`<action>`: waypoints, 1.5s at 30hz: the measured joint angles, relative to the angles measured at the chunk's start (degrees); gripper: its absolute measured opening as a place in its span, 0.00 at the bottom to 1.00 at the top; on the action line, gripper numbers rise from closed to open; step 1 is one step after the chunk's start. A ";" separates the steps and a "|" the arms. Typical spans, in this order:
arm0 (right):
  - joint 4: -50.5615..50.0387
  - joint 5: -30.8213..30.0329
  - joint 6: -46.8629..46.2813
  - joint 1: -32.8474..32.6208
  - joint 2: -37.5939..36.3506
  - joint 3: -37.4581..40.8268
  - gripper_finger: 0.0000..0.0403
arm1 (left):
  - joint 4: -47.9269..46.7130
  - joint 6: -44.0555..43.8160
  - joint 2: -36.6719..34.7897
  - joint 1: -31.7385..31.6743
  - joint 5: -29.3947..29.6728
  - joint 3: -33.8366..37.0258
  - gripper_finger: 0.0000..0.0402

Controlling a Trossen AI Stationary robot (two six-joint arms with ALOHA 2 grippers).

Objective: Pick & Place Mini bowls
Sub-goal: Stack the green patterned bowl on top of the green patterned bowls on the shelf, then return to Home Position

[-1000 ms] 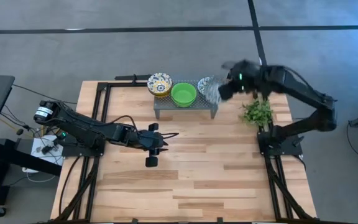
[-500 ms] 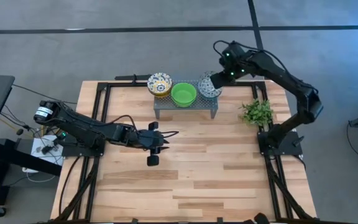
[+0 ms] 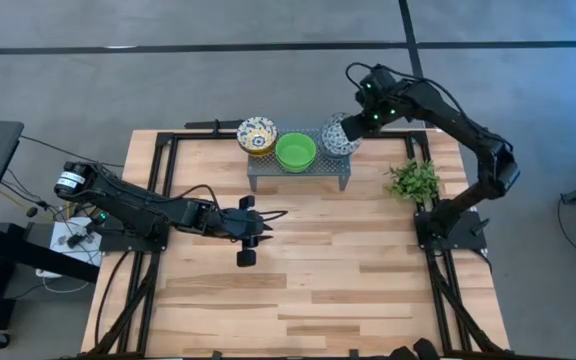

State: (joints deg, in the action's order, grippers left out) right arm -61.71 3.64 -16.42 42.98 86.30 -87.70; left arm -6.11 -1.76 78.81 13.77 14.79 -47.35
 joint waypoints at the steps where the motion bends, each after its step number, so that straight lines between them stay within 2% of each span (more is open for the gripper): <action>1: -0.05 -0.61 -0.01 0.09 0.28 0.00 0.02 | 0.05 0.00 0.00 0.01 -0.02 0.00 0.23; 9: -0.49 -0.73 0.01 0.46 2.43 0.00 0.03 | 0.18 0.00 0.00 0.01 -0.02 0.00 0.23; 19: -0.81 -0.10 0.47 0.31 2.56 0.00 0.15 | 0.20 0.00 0.00 0.01 -0.02 0.00 0.23; 26: -0.02 -0.27 2.42 0.31 2.56 -0.16 0.20 | 0.20 0.00 0.00 0.01 -0.02 0.00 0.23; 33: -8.76 -0.46 4.73 -1.13 2.45 -9.25 0.20 | 0.14 0.00 -0.71 0.01 2.34 0.00 0.23; 37: -14.70 -0.89 10.09 -5.02 1.02 -15.88 0.20 | 0.28 0.00 -5.42 0.04 9.84 -0.02 0.23; 40: -12.80 -2.01 11.59 -9.16 -2.60 -17.33 0.20 | 0.16 0.02 -11.42 -0.03 15.42 -0.02 0.23; 45: -10.06 -2.40 16.69 -17.02 -11.84 -14.14 0.20 | -2.80 2.50 -22.68 0.04 16.08 -0.04 0.23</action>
State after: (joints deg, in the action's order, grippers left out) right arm -71.77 1.23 0.27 25.96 74.45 -101.84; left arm -8.91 0.74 56.13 13.80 30.87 -47.40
